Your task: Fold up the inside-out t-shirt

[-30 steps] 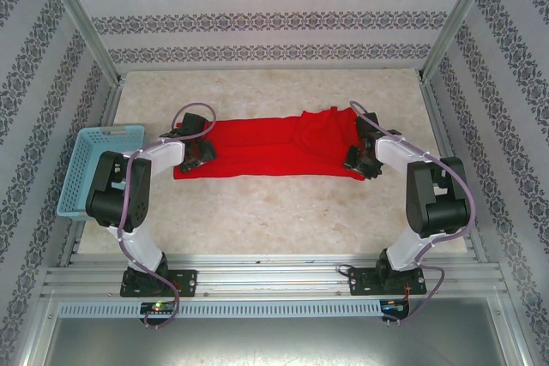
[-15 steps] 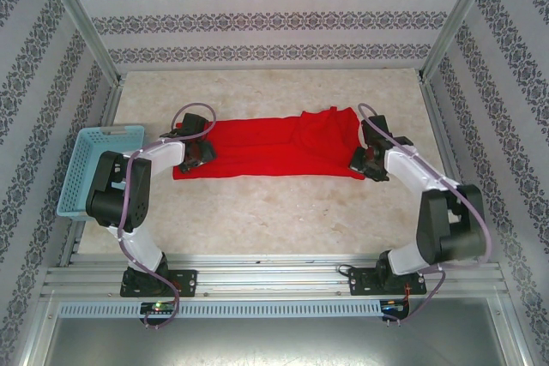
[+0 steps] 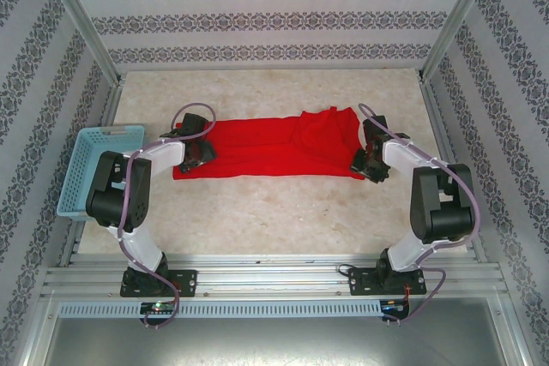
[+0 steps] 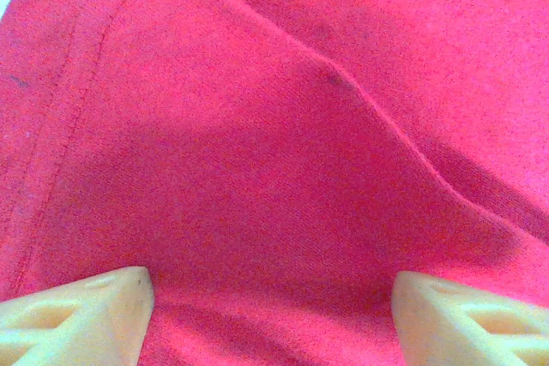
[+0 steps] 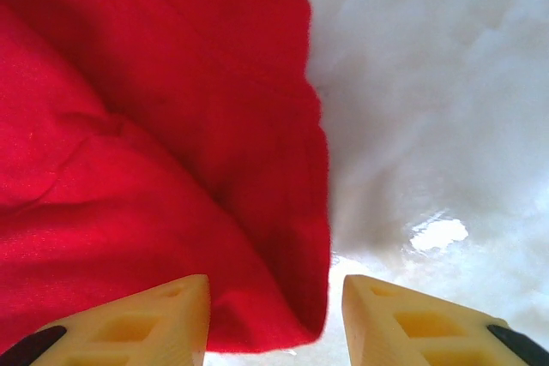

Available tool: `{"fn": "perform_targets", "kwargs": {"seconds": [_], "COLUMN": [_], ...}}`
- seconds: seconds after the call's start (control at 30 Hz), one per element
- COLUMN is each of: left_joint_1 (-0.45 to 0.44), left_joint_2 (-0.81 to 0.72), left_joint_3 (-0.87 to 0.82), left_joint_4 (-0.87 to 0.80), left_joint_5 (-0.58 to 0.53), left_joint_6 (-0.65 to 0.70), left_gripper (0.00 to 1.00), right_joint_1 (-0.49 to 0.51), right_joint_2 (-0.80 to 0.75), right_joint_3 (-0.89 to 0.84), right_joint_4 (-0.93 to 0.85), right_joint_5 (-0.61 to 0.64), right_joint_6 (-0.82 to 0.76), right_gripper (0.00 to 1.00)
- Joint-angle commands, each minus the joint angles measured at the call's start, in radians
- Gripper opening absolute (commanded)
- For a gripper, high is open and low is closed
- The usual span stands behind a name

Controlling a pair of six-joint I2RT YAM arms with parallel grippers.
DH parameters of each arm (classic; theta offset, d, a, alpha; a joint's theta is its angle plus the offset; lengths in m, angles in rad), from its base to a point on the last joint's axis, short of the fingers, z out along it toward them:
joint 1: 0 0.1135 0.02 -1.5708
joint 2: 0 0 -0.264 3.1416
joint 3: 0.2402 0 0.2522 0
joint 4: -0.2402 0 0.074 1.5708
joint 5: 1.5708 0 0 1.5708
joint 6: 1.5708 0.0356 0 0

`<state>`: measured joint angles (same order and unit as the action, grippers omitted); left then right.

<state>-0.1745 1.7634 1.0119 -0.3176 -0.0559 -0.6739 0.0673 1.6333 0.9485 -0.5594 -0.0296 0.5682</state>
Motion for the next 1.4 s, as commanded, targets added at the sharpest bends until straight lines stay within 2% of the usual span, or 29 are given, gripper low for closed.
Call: {"fn": "perform_targets", "kwargs": {"seconds": [0.0,0.23,0.37,0.53,0.63,0.77,1.0,1.1,1.13,1.2,1.23,1.3,1.37], "left_joint_1": [0.013,0.012,0.013,0.014,0.015,0.014,0.014,0.014,0.014,0.013,0.012,0.006,0.004], "left_joint_2": [0.008,0.01,0.016,0.031,0.043,0.049,0.042,0.038,0.036,0.022,0.013,-0.013,-0.03], "left_joint_3": [-0.02,-0.022,-0.022,-0.001,0.007,0.008,0.002,0.004,0.004,0.008,0.013,0.026,0.04], "left_joint_4": [-0.055,-0.054,-0.062,-0.1,-0.106,-0.107,-0.118,-0.117,-0.114,-0.119,-0.124,-0.138,-0.147], "left_joint_5": [-0.008,-0.011,-0.021,-0.055,-0.06,-0.064,-0.074,-0.063,-0.057,-0.045,-0.041,-0.042,-0.043], "left_joint_6": [-0.015,-0.015,-0.016,-0.027,-0.032,-0.038,-0.035,-0.032,-0.03,-0.026,-0.023,-0.014,-0.007], "left_gripper": [0.74,0.75,0.75,0.75,0.75,0.75,0.75,0.75,0.75,0.75,0.75,0.75,0.75], "right_joint_1": [-0.001,0.009,0.023,0.074,0.092,0.103,0.107,0.107,0.107,0.107,0.108,0.11,0.109], "right_joint_2": [0.018,0.033,-0.03,-0.258,-0.41,-0.566,-0.555,-0.533,-0.527,-0.508,-0.496,-0.455,-0.387], "right_joint_3": [0.028,0.039,0.028,-0.067,-0.154,-0.28,-0.365,-0.35,-0.333,-0.27,-0.236,-0.17,-0.116], "right_joint_4": [0.018,0.005,-0.028,-0.031,-0.037,-0.032,-0.096,-0.103,-0.101,-0.11,-0.122,-0.111,-0.077], "right_joint_5": [-0.038,-0.019,0.032,0.116,0.089,0.069,0.106,0.101,0.083,0.065,0.071,0.087,0.075], "right_joint_6": [-0.022,-0.032,-0.038,-0.054,-0.059,0.015,0.155,0.142,0.116,0.062,0.046,0.016,0.001], "right_gripper": [0.43,0.16,0.0,0.0,0.0,0.0,0.0,0.0,0.03,0.32,0.4,0.48,0.49]}}
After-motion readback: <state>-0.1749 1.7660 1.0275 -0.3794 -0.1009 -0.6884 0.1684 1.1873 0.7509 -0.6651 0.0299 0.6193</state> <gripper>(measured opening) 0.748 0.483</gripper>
